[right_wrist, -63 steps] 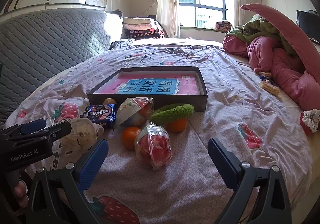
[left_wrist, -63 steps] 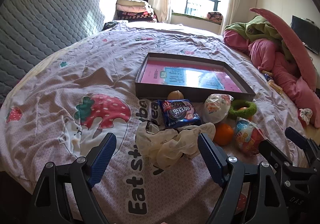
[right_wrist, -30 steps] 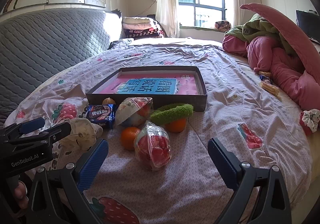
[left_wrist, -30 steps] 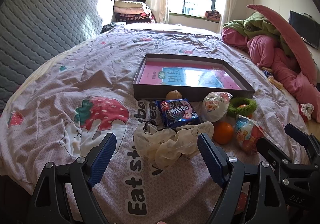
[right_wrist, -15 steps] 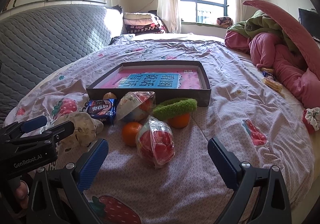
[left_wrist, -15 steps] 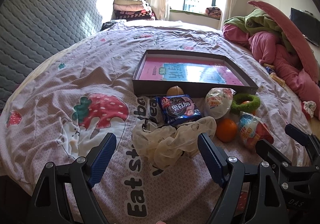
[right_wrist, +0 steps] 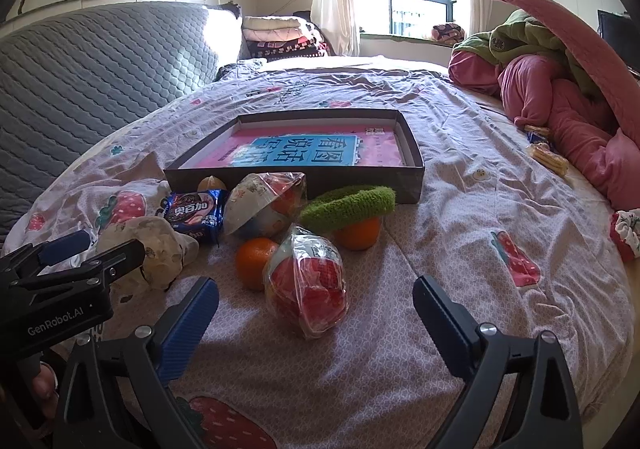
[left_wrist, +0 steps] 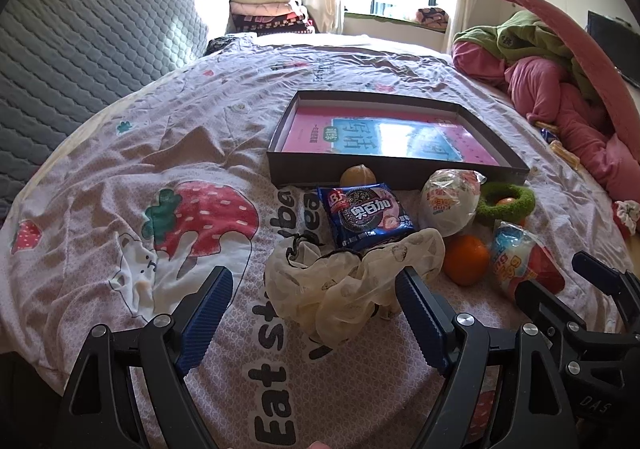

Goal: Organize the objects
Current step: 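Reach the left tool to the cream cloth while the right tool reaches the tomato bag, then close the left tool on the cream mesh cloth while the right tool grips the tomato bag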

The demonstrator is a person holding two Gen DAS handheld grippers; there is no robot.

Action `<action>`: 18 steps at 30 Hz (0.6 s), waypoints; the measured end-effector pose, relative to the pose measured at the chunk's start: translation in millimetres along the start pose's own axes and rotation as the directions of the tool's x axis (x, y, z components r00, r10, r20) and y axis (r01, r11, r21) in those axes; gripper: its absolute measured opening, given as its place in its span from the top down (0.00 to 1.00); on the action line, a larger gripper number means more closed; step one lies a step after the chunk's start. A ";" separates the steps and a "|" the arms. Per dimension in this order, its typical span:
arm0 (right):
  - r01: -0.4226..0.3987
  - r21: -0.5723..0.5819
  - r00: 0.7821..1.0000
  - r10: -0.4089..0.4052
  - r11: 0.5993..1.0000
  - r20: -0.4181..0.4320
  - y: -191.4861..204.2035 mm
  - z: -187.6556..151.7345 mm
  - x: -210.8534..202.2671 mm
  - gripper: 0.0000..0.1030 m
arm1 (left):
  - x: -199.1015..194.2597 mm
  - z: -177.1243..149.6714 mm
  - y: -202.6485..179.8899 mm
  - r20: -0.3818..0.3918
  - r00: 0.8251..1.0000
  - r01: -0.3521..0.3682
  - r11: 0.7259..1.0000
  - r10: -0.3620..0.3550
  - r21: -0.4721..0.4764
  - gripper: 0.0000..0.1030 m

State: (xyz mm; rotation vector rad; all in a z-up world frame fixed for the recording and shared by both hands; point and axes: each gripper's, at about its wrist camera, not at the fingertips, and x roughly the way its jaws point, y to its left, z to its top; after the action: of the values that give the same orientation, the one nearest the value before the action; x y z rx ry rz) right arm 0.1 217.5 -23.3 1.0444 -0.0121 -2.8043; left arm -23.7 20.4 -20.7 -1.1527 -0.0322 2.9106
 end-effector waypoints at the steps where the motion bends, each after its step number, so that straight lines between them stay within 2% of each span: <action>1: -0.003 0.003 1.000 0.003 1.000 -0.007 -0.3 -0.3 1.6 0.07 | 1.4 0.3 0.0 -0.002 1.000 -0.001 1.000 0.001 0.001 0.18; 6: -0.006 0.015 1.000 0.006 1.000 -0.030 -1.4 -1.1 8.6 0.10 | 7.6 0.9 -0.1 -0.013 1.000 -0.008 1.000 0.008 -0.003 0.18; 18: 0.011 0.019 0.996 -0.010 1.000 -0.088 -1.3 -1.8 30.2 0.28 | 33.0 5.8 3.2 -0.070 0.998 -0.004 1.000 0.002 -0.027 0.18</action>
State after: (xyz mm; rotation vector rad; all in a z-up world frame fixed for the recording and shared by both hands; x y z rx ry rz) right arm -21.5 214.6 -44.3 1.1742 -0.0243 -2.7703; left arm -51.8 17.7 -39.2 -1.2584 -0.0695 2.8785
